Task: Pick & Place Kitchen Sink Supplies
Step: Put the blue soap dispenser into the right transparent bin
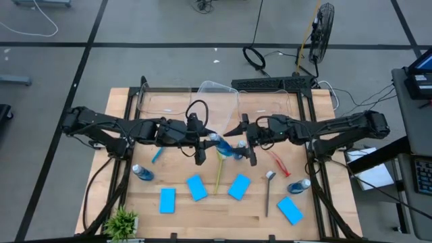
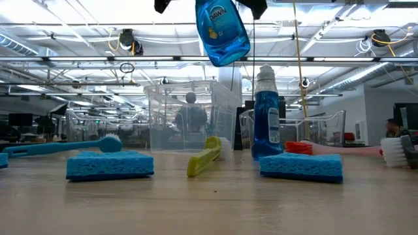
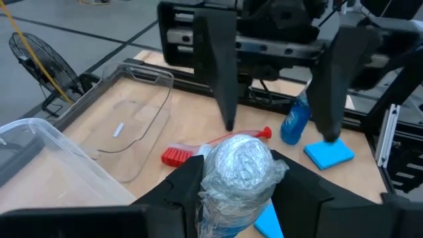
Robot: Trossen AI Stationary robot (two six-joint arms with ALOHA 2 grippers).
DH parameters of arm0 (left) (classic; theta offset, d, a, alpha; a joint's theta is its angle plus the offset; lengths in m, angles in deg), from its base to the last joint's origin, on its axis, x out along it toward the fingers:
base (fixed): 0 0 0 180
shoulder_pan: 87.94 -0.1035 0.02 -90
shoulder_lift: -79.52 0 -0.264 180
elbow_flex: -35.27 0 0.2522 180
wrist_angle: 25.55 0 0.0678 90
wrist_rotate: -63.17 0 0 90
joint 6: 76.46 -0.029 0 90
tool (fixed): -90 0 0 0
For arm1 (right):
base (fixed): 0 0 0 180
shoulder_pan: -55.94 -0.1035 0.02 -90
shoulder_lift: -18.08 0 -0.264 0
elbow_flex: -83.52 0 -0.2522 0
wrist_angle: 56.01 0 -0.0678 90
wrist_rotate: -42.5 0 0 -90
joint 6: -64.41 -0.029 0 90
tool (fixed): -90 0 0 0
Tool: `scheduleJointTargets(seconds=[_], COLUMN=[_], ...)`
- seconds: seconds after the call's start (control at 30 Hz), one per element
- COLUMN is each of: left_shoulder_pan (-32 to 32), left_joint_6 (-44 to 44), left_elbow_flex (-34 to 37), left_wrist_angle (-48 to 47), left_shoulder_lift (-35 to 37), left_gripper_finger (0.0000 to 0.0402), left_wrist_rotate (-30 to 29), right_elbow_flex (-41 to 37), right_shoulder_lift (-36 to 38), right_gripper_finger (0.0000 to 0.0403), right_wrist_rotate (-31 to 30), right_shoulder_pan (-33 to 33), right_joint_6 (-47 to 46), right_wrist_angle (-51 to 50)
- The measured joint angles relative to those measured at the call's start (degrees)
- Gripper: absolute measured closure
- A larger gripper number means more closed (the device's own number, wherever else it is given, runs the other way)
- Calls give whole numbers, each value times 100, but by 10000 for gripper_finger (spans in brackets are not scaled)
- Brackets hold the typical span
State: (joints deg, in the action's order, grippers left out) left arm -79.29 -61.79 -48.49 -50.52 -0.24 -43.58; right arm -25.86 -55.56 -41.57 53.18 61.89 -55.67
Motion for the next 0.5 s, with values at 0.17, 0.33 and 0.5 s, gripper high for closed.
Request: scheduleJointTargets(seconds=[0.17,0.33,0.5], left_shoulder_pan=[0,0,0], left_joint_6=[-87,-112,-152], left_elbow_flex=[0,2,2], left_wrist_angle=[-7,-12,80], left_shoulder_lift=[0,0,0], left_gripper_finger=[259,259,259], left_wrist_rotate=[2,7,4], right_elbow_flex=[295,363,363], right_shoulder_lift=[-233,-320,-317], right_gripper_finger=[142,142,142], right_wrist_rotate=[-1,-25,-181], right_shoulder_pan=[2,2,2], right_joint_6=[19,-116,-165], right_wrist_angle=[-366,-376,-321])
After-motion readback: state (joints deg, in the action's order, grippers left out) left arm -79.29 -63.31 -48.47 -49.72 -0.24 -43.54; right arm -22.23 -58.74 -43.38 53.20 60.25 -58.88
